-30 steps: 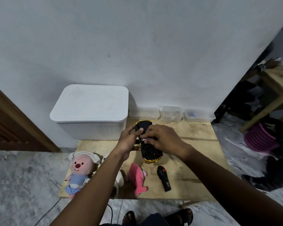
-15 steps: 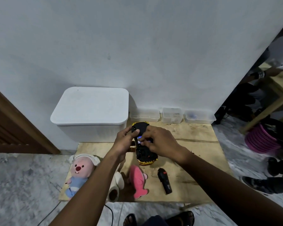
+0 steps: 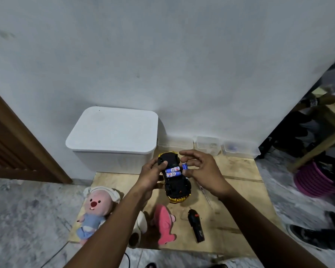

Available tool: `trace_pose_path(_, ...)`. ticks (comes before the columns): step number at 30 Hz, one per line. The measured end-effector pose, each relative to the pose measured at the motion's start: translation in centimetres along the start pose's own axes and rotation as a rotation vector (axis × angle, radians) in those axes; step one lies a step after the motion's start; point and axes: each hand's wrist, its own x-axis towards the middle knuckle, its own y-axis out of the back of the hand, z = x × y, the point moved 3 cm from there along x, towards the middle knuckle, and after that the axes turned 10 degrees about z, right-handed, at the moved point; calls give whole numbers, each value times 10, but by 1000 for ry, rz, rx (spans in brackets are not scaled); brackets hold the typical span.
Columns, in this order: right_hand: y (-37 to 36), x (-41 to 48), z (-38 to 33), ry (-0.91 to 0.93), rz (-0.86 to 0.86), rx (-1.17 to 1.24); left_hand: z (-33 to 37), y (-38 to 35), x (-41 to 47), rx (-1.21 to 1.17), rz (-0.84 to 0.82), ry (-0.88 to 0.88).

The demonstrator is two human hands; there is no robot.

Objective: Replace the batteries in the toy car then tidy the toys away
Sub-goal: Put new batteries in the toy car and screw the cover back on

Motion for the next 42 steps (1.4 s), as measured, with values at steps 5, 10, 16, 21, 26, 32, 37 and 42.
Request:
trace_pose_path(5,-7,-3,12,-26,75,24,-5,-3,1,11,-9,12)
trace_pose_path(10,-7,-8,14,-30,135,67,-6,-4,0,10,-1,15)
trace_pose_path(16,-7,-15,22,-5,222,80,-6,-7,-2,5,-4,10)
trace_pose_path(21,-9,-22,22,102,121,-98,-4,-8,-4,-16,-21,15)
trace_pose_path(26,-8,-22,22,282,-61,-417,-7,-10,-5,-6,-25,18)
trace_pose_path(32,-2,-18,17,289,-95,-380,-10,-10,-4,-7,-30,17)
trace_pose_path(37,0,-15,26,172,-22,-271,-7,-13,-4,-17,-53,12)
trace_pose_path(42,7,-17,37,88,205,-236,-7,-10,-3,-17,-38,11)
